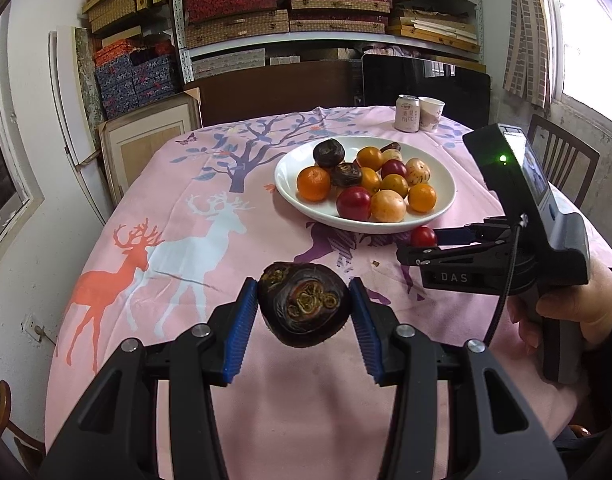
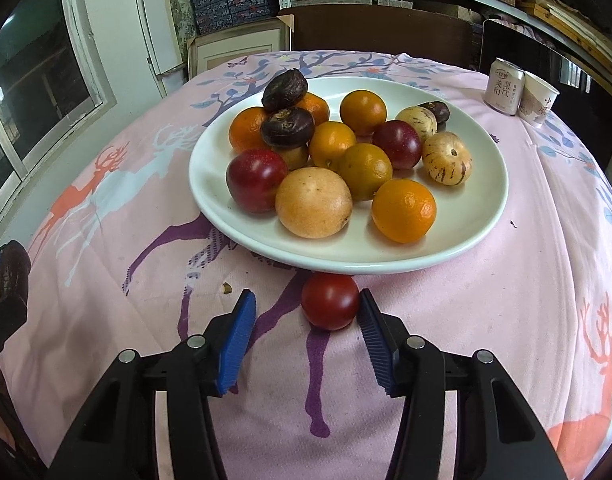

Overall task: Organize fruits
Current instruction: 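Lift the red tomato with the right tool while the left holds the dark fruit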

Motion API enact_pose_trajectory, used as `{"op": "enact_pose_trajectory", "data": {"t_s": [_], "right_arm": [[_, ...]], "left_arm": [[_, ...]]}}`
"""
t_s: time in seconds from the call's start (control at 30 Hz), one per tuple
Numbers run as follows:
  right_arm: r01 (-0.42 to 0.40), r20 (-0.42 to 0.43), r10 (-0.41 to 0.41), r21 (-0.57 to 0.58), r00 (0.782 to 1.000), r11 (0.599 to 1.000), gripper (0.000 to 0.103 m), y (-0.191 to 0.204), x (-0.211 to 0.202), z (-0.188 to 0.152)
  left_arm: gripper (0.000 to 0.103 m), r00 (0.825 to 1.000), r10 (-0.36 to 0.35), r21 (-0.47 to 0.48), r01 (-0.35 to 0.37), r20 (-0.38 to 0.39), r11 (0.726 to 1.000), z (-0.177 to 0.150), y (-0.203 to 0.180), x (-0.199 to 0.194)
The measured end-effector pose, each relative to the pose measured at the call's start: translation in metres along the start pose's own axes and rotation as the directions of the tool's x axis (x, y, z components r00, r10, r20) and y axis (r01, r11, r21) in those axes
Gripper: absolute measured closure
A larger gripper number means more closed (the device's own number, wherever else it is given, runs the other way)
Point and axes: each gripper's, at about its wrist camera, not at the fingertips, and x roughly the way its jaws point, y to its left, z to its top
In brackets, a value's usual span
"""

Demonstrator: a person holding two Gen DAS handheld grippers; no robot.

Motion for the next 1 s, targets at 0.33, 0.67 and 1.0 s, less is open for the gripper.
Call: {"op": "enact_pose_trajectory", "data": {"t_s": [0.33,0.67,1.0], "right_arm": [[0.001,0.025,-0.001,0.002,1.000,1.000,0.050,-0.008,-0.011,-0.007],[-0.008,0.011,0.007,0.044,1.000,0.999,0.050,-0.010,-0.001,0.001],[-0.013,0.005,0.013,0.050,1.000,0.999,0.075,-0.014,-0.005,-0.004]], "left_arm": [[0.057,1.000,-0.001,0.000,0.001,0.007,1.000,0.001,0.003,-0.003],[0.057,1.000,-0.003,0.003,0.003,0.004,1.000,0.001,0.002,-0.004],[0.057,1.000,-0.003,-0.001,0.003,0.005,1.000,0.000,0.002,-0.003]]}}
